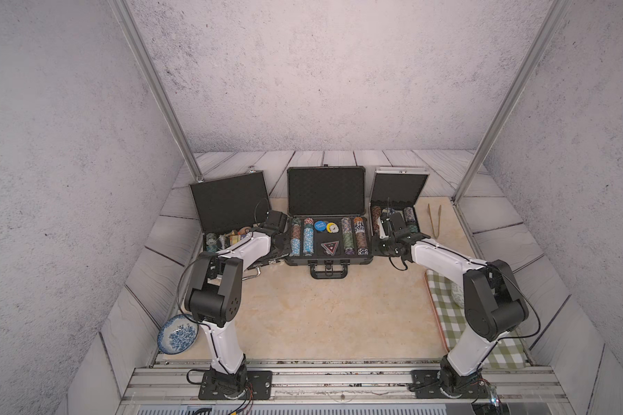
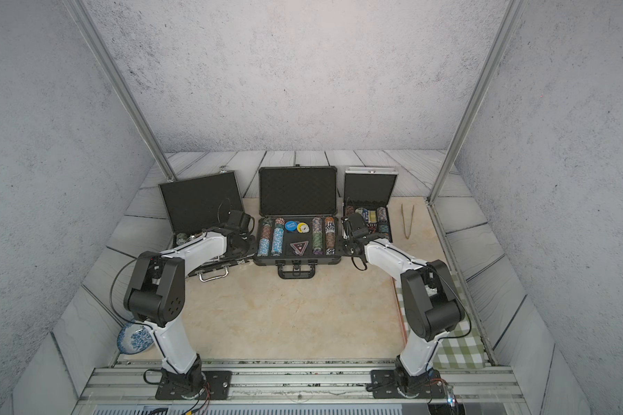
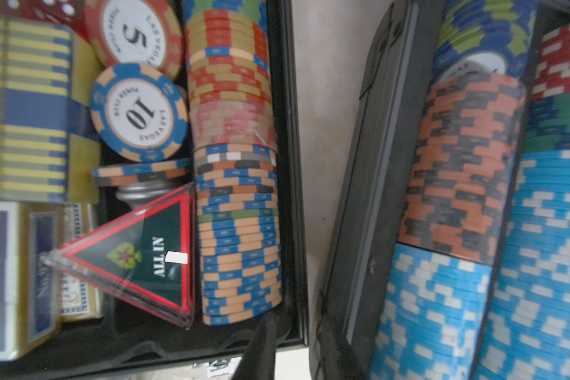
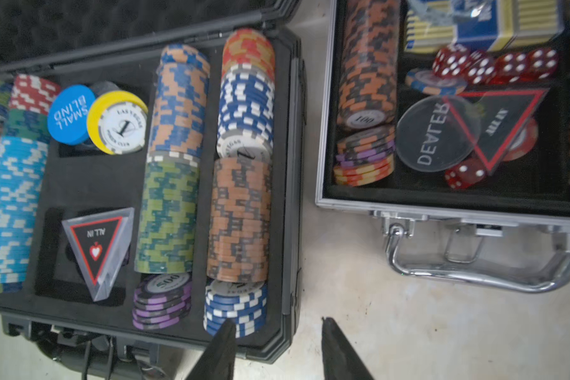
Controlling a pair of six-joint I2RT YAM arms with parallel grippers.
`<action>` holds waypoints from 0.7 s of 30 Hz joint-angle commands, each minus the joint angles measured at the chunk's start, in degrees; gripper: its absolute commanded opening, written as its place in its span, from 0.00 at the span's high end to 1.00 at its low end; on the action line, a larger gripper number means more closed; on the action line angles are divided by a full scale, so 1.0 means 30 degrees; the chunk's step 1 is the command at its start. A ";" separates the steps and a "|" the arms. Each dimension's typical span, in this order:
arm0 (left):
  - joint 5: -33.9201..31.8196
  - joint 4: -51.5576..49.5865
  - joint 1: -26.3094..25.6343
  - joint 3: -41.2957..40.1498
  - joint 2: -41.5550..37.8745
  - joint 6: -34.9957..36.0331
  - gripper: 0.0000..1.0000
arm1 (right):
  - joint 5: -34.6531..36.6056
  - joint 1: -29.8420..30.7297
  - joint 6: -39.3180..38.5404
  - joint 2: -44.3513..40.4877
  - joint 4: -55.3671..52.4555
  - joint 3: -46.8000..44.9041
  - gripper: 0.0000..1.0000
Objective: Close the poker set cases
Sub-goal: Adjust the poker set case at the center of the board.
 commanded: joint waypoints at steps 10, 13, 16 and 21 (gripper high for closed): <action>0.1347 0.0536 0.0267 0.0554 -0.0941 0.0247 0.71 | -0.1828 -0.0636 -0.0582 0.2457 -0.0810 0.1897 0.59; 0.1464 0.0169 0.0267 0.0813 -0.0636 0.0440 0.71 | -0.1927 -0.0844 -0.0497 0.2816 -0.0581 0.1834 0.61; 0.1300 0.0204 0.0293 0.0779 -0.0271 0.0456 0.71 | -0.2290 -0.0985 -0.0544 0.3047 -0.0471 0.1755 0.62; 0.1828 0.0340 0.0326 0.0905 0.0788 0.0528 0.71 | -0.2850 -0.1033 -0.0937 0.3617 -0.0551 0.1930 0.64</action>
